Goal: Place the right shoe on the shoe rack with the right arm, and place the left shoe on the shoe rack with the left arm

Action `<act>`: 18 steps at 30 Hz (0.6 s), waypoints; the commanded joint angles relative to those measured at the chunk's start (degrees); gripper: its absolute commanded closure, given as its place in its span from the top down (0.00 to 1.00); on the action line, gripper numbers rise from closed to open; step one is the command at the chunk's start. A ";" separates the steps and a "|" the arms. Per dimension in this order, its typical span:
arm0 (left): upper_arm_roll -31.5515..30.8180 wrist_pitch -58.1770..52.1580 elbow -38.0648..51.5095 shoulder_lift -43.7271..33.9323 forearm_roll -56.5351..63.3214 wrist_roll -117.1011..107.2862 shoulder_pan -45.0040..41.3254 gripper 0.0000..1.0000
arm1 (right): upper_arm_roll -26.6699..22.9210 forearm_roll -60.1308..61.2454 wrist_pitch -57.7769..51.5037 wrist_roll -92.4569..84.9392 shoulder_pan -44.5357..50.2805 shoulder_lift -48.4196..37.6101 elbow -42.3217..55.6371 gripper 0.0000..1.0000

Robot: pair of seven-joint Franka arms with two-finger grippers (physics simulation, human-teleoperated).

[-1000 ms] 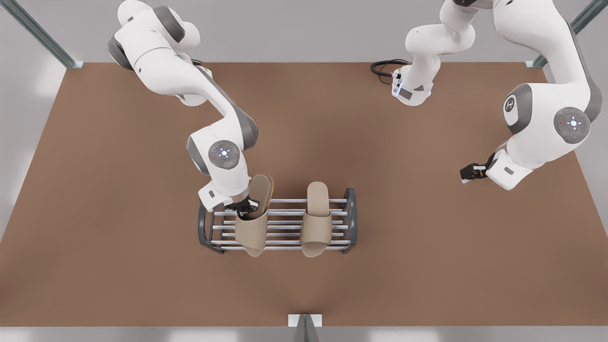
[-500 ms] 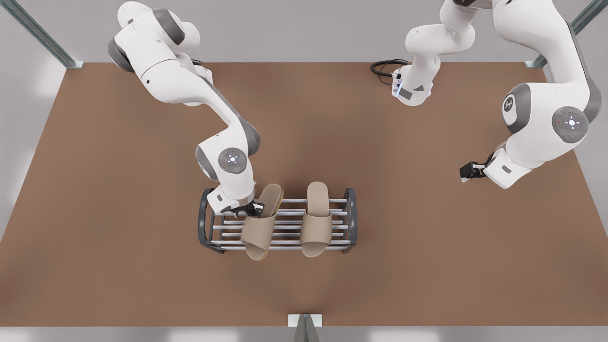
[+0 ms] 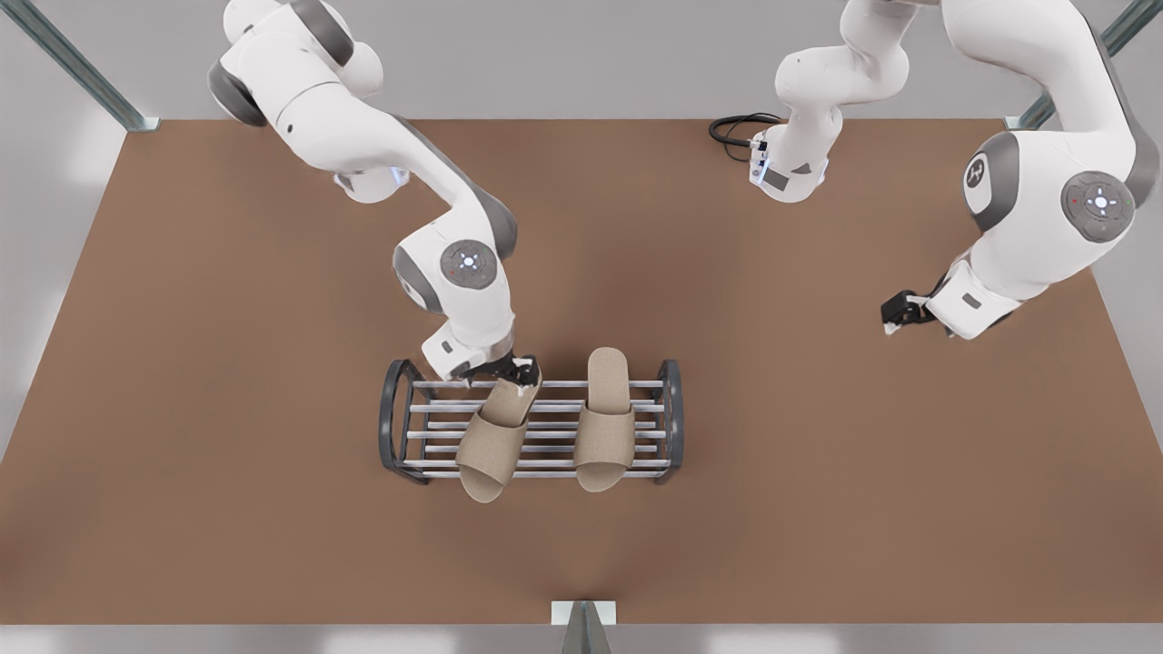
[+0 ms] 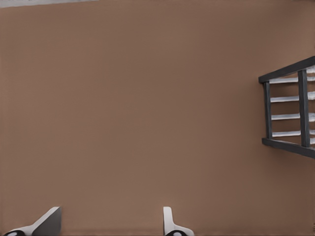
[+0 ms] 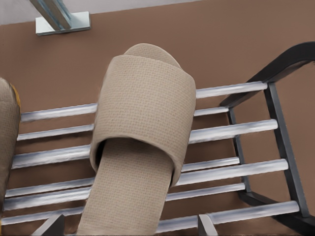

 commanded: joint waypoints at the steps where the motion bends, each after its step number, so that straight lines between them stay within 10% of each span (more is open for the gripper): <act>1: -0.12 -1.95 -0.05 -1.24 0.04 0.70 0.38 1.00 | 3.32 0.29 -6.84 5.07 0.04 -1.45 0.19 1.00; 6: -0.03 -3.27 0.31 -2.73 0.04 0.70 0.47 1.00 | 16.77 4.59 -29.60 10.79 -2.24 -7.68 11.88 1.00; 9: 0.14 -3.09 0.48 -2.56 0.04 0.70 0.38 1.00 | 16.86 13.48 -42.26 -13.90 -29.12 -20.61 11.71 1.00; 12: -0.21 -2.39 0.39 0.07 -0.48 -6.51 -0.76 1.00 | 16.42 12.95 -30.85 -35.80 -52.43 -17.36 8.02 1.00; 17: -0.21 -0.90 5.75 6.41 -0.40 -6.34 -0.32 1.00 | 16.86 12.77 -22.24 -42.03 -52.35 -19.63 -1.38 1.00; 18: -0.21 -0.63 5.93 6.67 -0.31 -6.25 -0.59 1.00 | 7.58 13.56 -19.85 -45.29 -42.80 -22.01 -4.64 1.00</act>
